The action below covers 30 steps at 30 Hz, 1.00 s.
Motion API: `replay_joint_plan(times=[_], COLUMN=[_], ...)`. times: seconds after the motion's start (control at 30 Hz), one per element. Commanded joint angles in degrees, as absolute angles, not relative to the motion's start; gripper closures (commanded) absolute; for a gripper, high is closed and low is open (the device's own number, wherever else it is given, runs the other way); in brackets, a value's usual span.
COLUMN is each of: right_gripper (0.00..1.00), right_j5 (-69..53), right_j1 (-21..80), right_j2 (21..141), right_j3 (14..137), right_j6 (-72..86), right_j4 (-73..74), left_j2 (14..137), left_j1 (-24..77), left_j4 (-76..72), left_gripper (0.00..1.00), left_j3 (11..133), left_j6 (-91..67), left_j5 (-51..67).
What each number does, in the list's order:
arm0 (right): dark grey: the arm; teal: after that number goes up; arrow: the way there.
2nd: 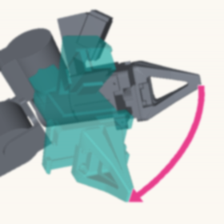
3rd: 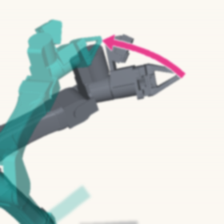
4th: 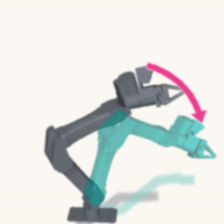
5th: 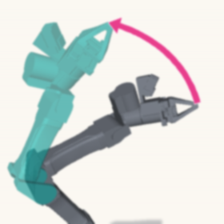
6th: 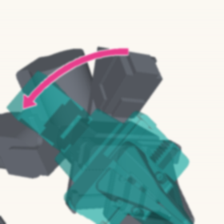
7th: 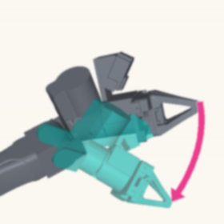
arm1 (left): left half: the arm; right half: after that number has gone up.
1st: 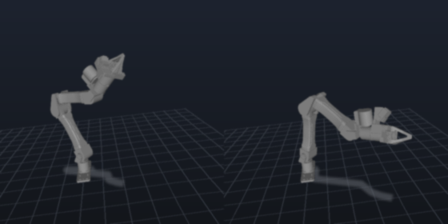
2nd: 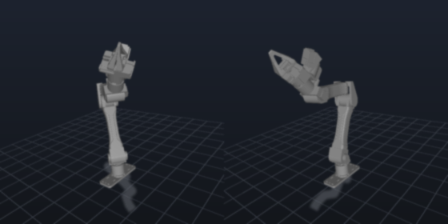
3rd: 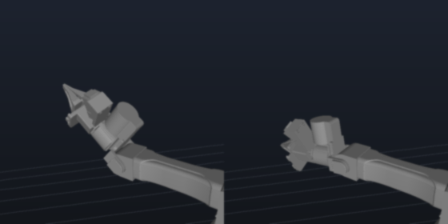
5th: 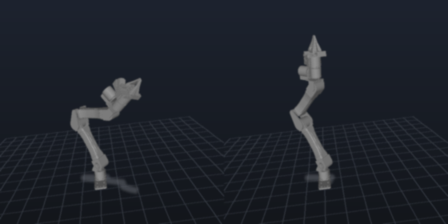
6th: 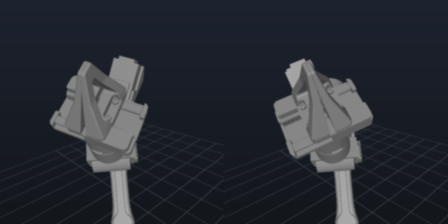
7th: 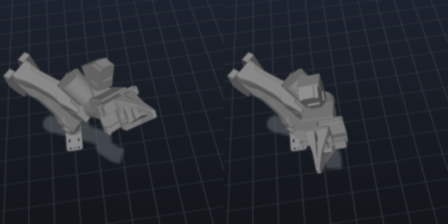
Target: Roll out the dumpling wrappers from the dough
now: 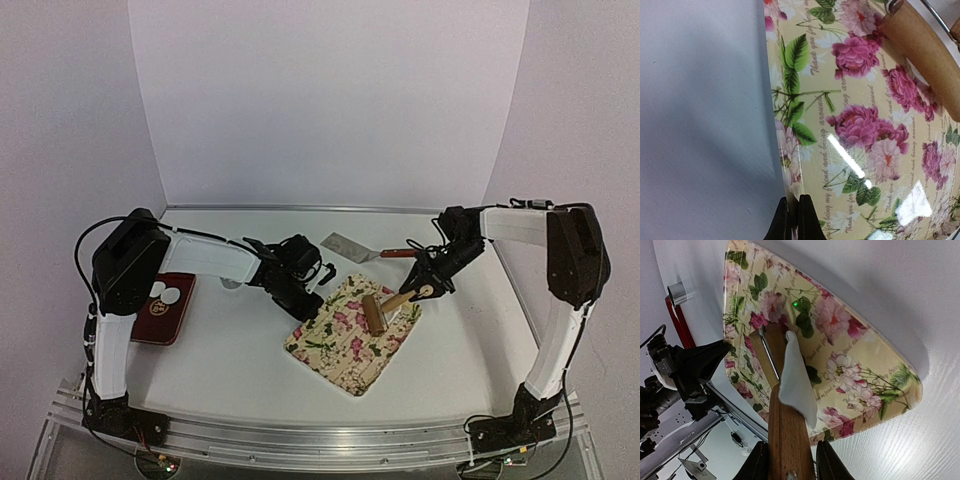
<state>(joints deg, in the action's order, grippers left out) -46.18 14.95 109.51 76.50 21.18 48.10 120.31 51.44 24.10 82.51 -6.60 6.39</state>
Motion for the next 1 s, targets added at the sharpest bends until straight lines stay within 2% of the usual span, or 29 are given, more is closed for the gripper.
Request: replay_joint_plan(times=[0.0,0.37,0.6,0.7,0.83,0.97], right_gripper=[1.0,1.0,1.0,1.0,1.0,1.0], right_j5=[-21.45,-20.43,-37.1,-40.73,-38.02,-29.8], right_j1=[17.04,18.79,23.53,25.26,25.27,24.69], right_j2=[116.61,114.82,107.23,103.45,99.44,98.94], right_j3=[72.32,72.39,81.55,86.77,91.99,96.97], right_j6=[23.77,25.13,26.19,28.58,29.9,27.69], right_j4=[50.89,51.09,52.2,52.81,56.89,67.35], left_j2=[122.37,121.97,122.66,121.68,119.51,117.97], left_j1=[52.64,52.65,52.57,52.35,51.96,51.9], left_j4=[26.11,26.39,28.26,27.84,26.55,26.28], left_gripper=[1.0,1.0,1.0,1.0,1.0,1.0], left_j3=[84.02,83.51,82.48,80.91,78.54,77.13], left_j6=[-7.4,-8.01,-10.45,-10.98,-10.39,-9.29], left_j5=[8.61,7.47,3.74,2.28,2.41,2.49])
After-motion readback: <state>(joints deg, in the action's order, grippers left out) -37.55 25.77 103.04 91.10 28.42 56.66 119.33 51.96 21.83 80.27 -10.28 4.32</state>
